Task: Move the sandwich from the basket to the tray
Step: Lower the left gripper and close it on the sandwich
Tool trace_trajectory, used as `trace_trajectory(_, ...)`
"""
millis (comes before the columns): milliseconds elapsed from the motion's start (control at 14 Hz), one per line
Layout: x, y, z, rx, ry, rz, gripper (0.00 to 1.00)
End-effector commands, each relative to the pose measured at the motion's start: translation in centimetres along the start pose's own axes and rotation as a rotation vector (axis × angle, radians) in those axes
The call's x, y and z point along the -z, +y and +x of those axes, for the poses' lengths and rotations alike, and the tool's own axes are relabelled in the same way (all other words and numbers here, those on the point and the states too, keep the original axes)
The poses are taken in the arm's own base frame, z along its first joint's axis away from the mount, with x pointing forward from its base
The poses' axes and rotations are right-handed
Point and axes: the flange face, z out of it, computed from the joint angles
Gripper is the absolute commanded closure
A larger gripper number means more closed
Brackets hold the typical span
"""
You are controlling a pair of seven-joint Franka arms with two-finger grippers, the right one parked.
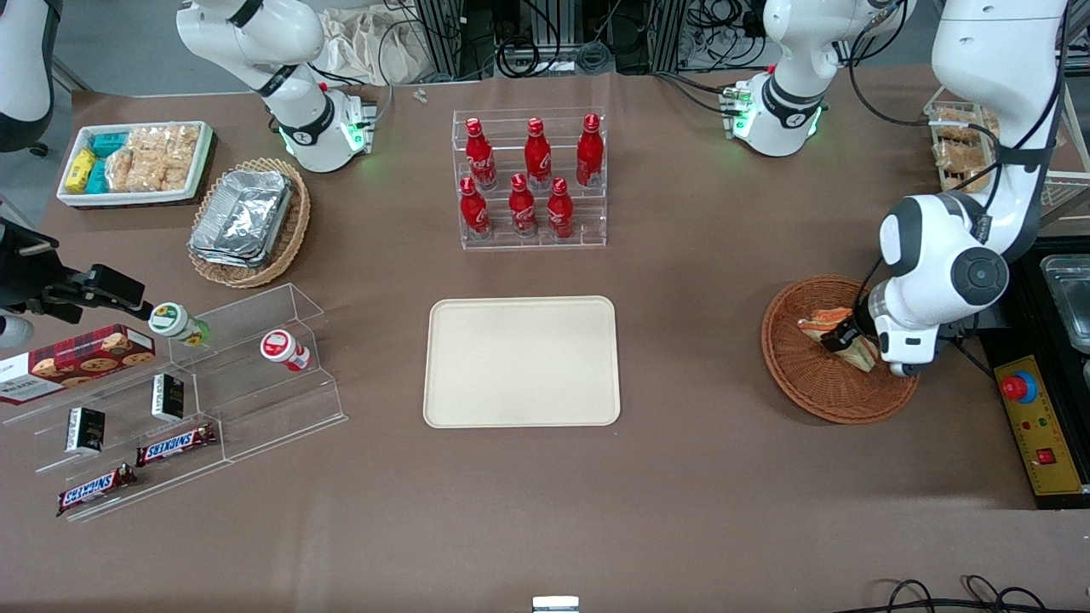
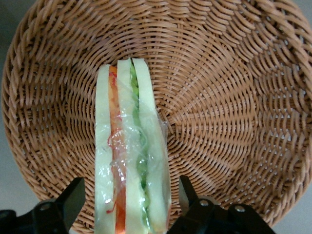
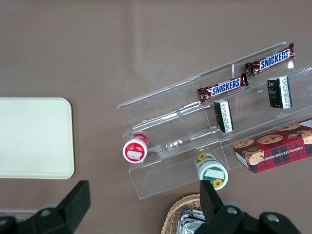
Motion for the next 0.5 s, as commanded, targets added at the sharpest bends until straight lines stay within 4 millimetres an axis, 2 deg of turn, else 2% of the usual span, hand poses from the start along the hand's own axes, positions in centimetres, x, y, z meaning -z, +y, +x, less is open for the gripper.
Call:
trace_trajectory(0,-0.2,-0.4,0.1,-0.007,0.040,0.023,0.69)
trace_trajectory(143,0.1,-0.5,0.1,-0.023,0.046,0.031,0.99)
trace_trajectory(286,2.4,-0.6,-0.2,-0.029,0.043,0.044,1.00)
trace_trajectory(429,6.5,-0.3,-0.7,-0.039,0.036,0.065,1.00)
